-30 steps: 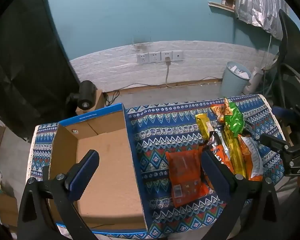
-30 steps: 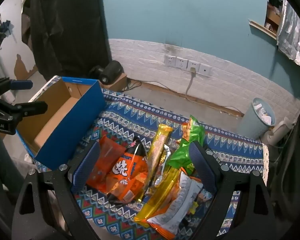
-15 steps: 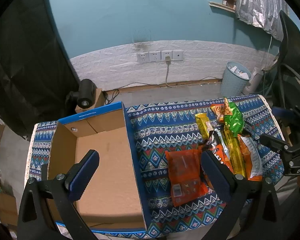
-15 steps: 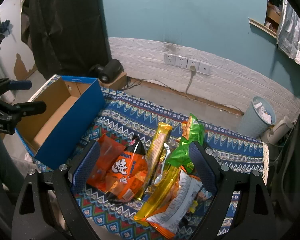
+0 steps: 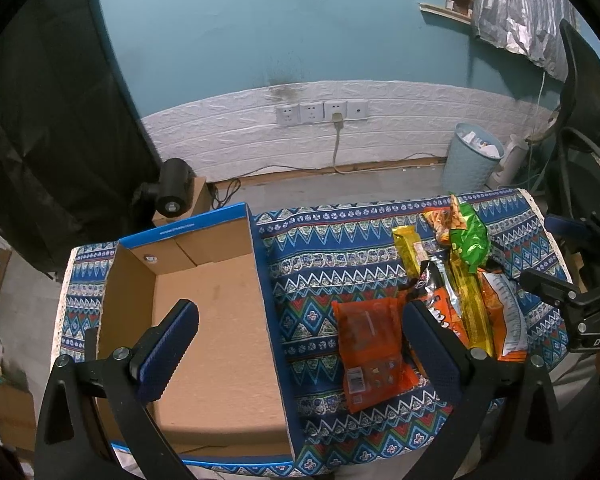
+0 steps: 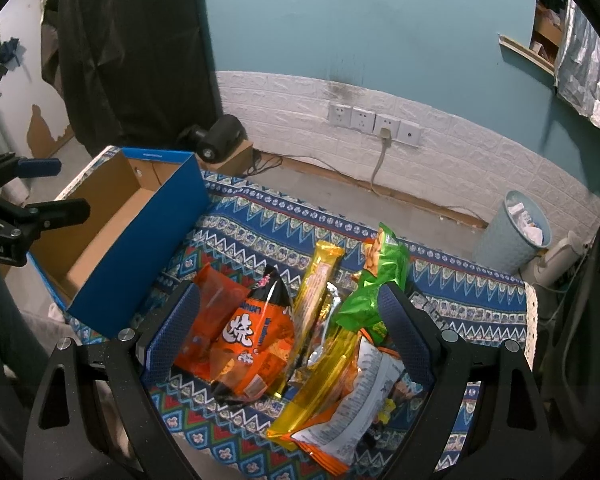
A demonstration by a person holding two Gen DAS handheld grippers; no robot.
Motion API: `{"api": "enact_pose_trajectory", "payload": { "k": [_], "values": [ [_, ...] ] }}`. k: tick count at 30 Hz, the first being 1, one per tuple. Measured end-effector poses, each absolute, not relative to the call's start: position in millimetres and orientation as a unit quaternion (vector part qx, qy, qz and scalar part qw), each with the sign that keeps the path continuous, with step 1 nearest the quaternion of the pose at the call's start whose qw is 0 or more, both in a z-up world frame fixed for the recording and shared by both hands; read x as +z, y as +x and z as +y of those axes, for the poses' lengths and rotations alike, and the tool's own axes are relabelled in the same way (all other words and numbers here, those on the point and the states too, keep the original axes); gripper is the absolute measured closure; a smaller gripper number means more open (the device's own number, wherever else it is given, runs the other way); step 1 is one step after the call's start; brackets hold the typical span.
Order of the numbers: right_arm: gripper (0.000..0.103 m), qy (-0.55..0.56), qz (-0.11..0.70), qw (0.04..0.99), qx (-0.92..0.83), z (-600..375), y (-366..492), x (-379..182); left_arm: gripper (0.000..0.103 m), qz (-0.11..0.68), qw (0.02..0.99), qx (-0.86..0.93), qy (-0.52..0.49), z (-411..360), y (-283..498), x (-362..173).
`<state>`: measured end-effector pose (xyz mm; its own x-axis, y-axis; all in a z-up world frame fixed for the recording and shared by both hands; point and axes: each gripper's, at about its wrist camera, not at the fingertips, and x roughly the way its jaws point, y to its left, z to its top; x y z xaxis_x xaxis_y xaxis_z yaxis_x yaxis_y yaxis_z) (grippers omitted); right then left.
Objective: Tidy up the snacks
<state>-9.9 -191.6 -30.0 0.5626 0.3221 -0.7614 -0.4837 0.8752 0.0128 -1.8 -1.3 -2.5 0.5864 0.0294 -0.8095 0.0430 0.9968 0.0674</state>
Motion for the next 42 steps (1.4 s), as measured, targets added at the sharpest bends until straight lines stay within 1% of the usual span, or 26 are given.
{"api": "enact_pose_trajectory", "payload": {
  "k": [42],
  "values": [
    [0.014, -0.097, 0.416, 0.875, 0.226, -192.7, -6.7, -32.0, 0.0, 0.461, 0.886, -0.006, 0.044, -3.9, -5.5, -8.4]
  ]
}}
